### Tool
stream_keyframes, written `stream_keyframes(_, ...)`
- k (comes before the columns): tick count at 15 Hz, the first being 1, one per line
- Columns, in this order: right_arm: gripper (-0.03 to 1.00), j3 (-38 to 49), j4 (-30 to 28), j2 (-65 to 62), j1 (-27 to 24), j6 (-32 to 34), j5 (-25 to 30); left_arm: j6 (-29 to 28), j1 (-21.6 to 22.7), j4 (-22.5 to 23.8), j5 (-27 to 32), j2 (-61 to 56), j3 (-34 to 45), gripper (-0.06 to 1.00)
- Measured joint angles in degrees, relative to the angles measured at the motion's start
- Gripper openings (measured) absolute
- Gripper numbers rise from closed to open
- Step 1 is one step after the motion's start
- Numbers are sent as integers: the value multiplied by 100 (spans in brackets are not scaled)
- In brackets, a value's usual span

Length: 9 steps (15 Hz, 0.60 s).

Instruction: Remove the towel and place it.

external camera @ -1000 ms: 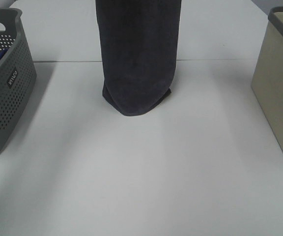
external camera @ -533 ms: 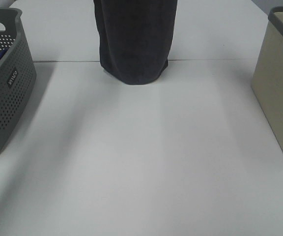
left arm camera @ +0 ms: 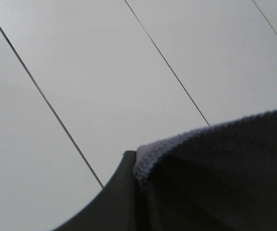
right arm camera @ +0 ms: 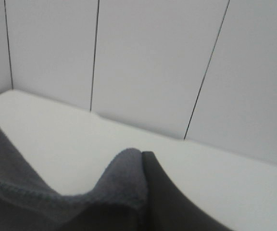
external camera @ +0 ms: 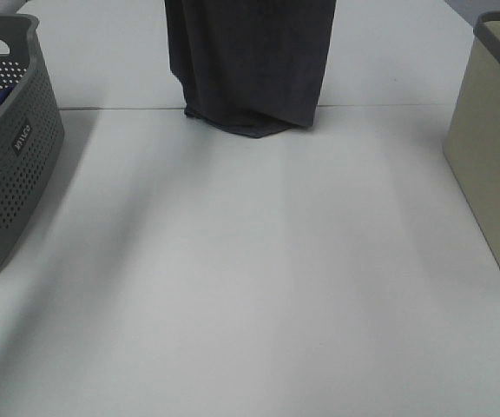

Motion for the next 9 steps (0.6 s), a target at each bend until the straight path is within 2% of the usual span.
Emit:
stream_keyframes(2,2,0,321,-286,0,0,1266,-138,-149,-52,1679,-246,0,0)
stream_keyframes(3,2,-6,378,-372,0,0,1558,-160,-178,-80,2045,-327,0,0)
stream_keyframes(5,2,-11,527,-688,0,0,2332,-206,-286,-160,3650,-779,-6,0)
stream_keyframes(7,2,-23,613,-985,0,6,2773,-309,-332,-189,4538,-1157,-17,0)
stream_keyframes(9,2,-23,1020,-1289,0,-29,2991,-751,-367,-212,5317,-1490,-23,0)
